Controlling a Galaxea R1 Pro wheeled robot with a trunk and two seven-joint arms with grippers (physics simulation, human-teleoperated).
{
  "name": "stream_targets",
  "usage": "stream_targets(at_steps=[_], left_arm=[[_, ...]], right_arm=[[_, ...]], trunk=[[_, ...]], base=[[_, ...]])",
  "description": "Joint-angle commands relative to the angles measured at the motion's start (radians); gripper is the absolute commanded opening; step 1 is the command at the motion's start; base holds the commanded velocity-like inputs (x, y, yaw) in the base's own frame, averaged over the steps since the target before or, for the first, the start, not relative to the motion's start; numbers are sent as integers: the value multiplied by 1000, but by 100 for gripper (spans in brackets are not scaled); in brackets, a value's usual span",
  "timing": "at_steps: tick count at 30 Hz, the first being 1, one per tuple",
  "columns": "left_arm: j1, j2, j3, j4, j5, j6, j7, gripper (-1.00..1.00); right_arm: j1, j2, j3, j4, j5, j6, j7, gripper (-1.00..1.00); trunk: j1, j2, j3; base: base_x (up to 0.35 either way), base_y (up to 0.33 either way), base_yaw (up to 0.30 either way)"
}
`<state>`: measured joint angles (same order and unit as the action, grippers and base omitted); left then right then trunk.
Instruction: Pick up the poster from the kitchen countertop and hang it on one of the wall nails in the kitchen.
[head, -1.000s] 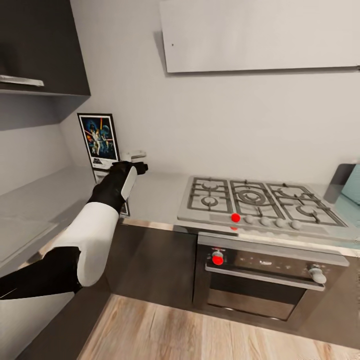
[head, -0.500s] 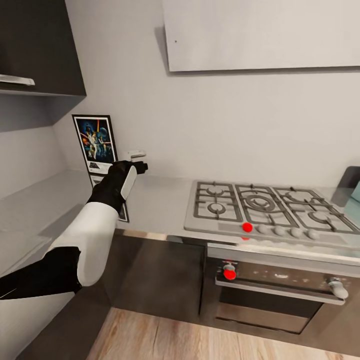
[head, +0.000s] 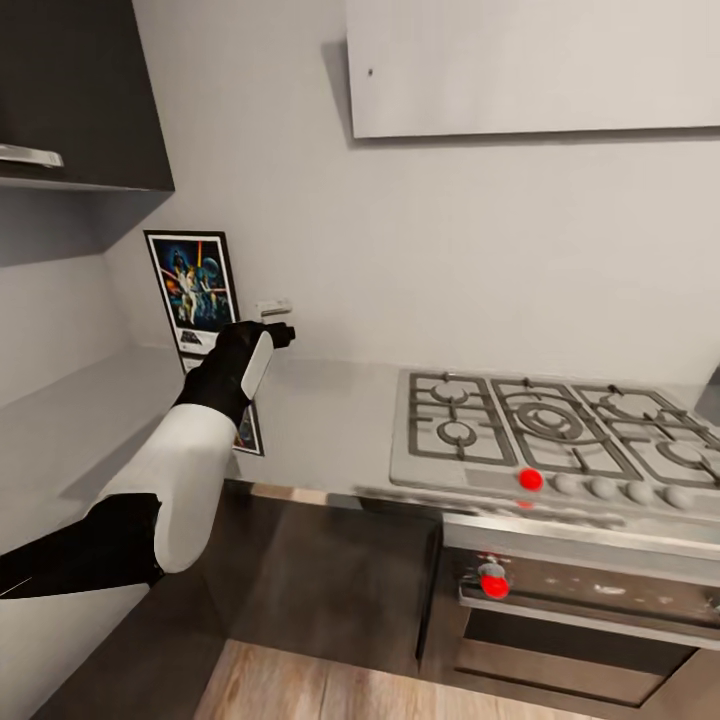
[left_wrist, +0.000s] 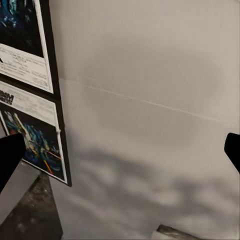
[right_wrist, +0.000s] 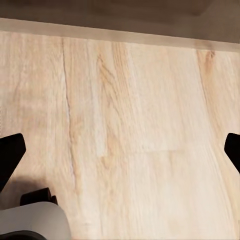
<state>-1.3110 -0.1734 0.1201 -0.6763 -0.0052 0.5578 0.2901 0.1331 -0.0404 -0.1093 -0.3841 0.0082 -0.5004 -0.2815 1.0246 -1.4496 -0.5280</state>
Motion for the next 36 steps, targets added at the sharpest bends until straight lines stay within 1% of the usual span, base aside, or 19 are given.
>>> stream_targets(at_steps=[1,6,11,16,19,23,36], left_arm=[[-1,-1,4,-2,-1,5,1,100],[-1,-1,4,-3,-1,5,1,100],[-1,-1,4,-3,-1,5,1,100],[-1,-1,4,-2,-1,5,1,100],[-1,4,4,-3,-1,5,1,100],[-1,15,4,-2,-1,5,1,100],[-1,28,5,-3,-1,5,1,100]], right_arm=[[0,0,-2,-1,1,-1,-1,100],[0,0,-2,-1,1,-1,-1,100],[0,-1,-2,0,1,0,0,100],[0,-5,-1,35,1,1,7,100],[0,-6,1,49,2,1,8,100],[0,-5,2,56,2,1,8,100],[0,-3,2,59,3,1,7,100]], trunk=[[0,0,-1],[0,0,-1],[0,0,-1],[0,0,-1],[0,0,-1],[0,0,-1],[0,0,-1]], base=[[268,18,0],[295,8,0],[145,2,0],[247,0,0],[229,0,0],[71,2,0],[152,105,0]])
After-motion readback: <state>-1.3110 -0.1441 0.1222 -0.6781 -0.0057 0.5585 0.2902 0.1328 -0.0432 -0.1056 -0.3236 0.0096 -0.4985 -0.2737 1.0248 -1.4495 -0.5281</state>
